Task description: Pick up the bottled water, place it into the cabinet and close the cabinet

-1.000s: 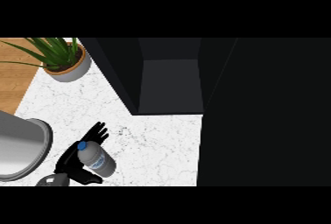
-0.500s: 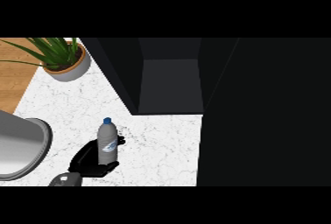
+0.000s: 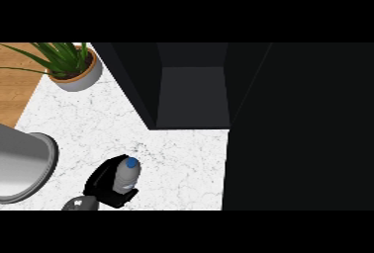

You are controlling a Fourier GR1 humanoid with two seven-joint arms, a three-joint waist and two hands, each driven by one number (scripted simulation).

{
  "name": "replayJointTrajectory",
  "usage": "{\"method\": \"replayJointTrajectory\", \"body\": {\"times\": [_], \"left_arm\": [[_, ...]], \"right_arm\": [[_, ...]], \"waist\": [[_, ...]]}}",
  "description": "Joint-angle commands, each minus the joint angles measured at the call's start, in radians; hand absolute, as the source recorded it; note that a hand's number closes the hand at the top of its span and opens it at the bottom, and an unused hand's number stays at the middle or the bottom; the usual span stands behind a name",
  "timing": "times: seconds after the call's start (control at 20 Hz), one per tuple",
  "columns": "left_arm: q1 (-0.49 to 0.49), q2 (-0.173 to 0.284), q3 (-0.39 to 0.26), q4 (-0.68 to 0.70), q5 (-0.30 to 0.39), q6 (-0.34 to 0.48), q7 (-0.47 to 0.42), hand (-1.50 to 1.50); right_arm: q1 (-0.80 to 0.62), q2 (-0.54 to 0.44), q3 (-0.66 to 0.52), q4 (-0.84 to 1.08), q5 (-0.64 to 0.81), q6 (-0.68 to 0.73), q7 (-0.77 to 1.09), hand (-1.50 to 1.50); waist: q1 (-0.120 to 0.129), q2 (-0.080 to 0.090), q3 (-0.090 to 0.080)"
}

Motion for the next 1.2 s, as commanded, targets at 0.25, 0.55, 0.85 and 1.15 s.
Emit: {"method": "replayJointTrajectory", "body": {"times": [0.25, 0.55, 0.85, 1.15], "left_arm": [[-0.056, 0.029, 0.249, 0.069, 0.213, 0.134, -0.08, 1.5], [-0.061, 0.026, 0.277, 0.103, 0.261, 0.096, -0.12, 1.5], [-0.053, 0.057, 0.268, 0.079, 0.302, 0.043, -0.042, 1.5], [0.007, -0.041, 0.212, -0.203, 0.368, 0.17, 0.171, 1.5]], "right_arm": [[0.001, 0.001, 0.012, 0.016, 0.02, 0.007, -0.026, -1.5], [0.008, 0.021, 0.044, 0.031, 0.066, -0.023, -0.03, -1.5], [-0.083, 0.02, 0.039, 0.068, 0.068, -0.039, -0.021, -1.5], [0.036, 0.003, 0.079, 0.043, 0.083, -0.006, -0.075, -1.5]], "waist": [[-0.002, 0.005, -0.005], [0.0, 0.003, -0.005], [0.006, 0.003, -0.004], [0.014, -0.004, -0.002]]}}
